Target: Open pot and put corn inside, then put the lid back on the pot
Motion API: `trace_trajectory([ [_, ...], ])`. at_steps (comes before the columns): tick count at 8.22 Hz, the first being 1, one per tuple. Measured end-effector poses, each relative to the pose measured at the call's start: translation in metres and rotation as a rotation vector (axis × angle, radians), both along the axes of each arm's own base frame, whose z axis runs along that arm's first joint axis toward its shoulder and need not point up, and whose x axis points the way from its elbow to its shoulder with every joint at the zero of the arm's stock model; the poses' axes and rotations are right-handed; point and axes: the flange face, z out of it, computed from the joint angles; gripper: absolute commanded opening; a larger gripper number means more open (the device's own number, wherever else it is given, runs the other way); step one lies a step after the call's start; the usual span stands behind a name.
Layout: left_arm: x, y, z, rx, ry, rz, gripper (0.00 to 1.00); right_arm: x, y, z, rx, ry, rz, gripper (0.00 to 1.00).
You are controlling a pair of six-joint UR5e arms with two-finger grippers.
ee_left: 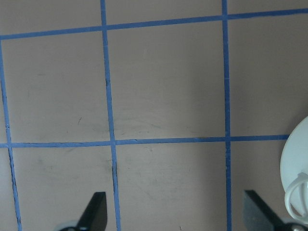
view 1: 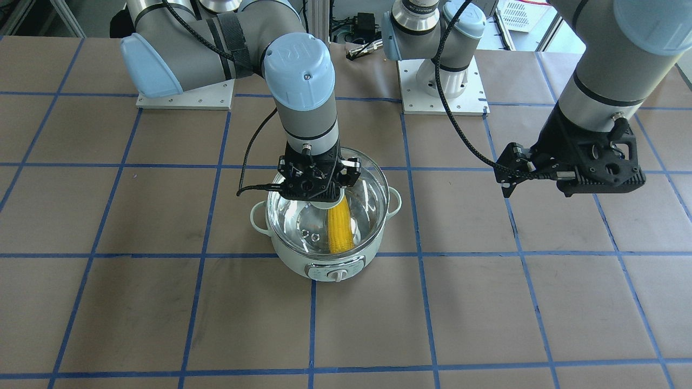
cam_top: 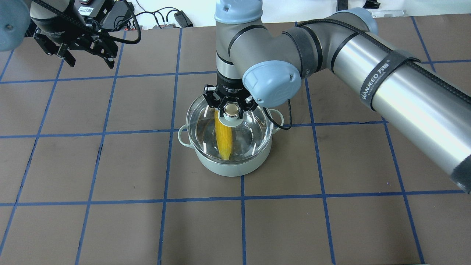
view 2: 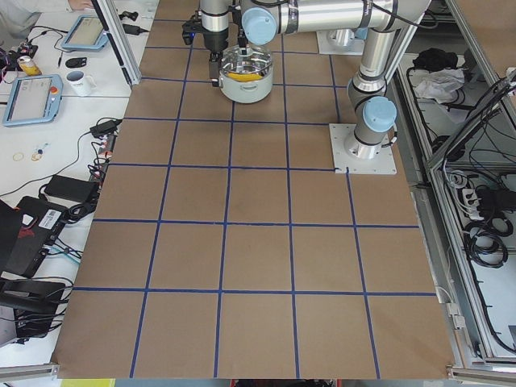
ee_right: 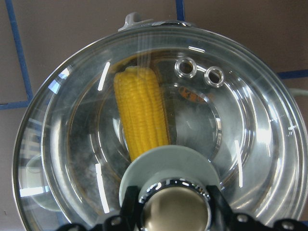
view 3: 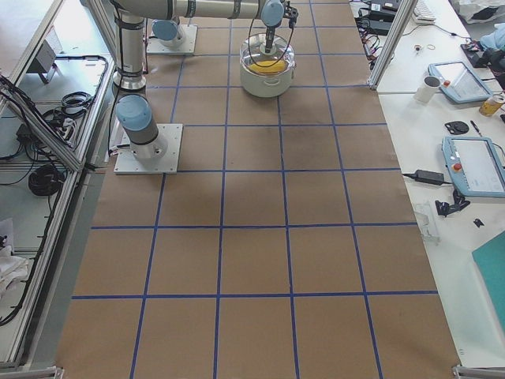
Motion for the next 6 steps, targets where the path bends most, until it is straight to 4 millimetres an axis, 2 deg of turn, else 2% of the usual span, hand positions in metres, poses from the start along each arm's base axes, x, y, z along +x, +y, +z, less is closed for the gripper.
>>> trace_trajectory([
  [6,-0.0011,0.0021,-0.0034,0.006,0.003,-0.001,1.0,-0.001,0.0027,-0.0048,0.013,0.005,-0.001,0.0],
])
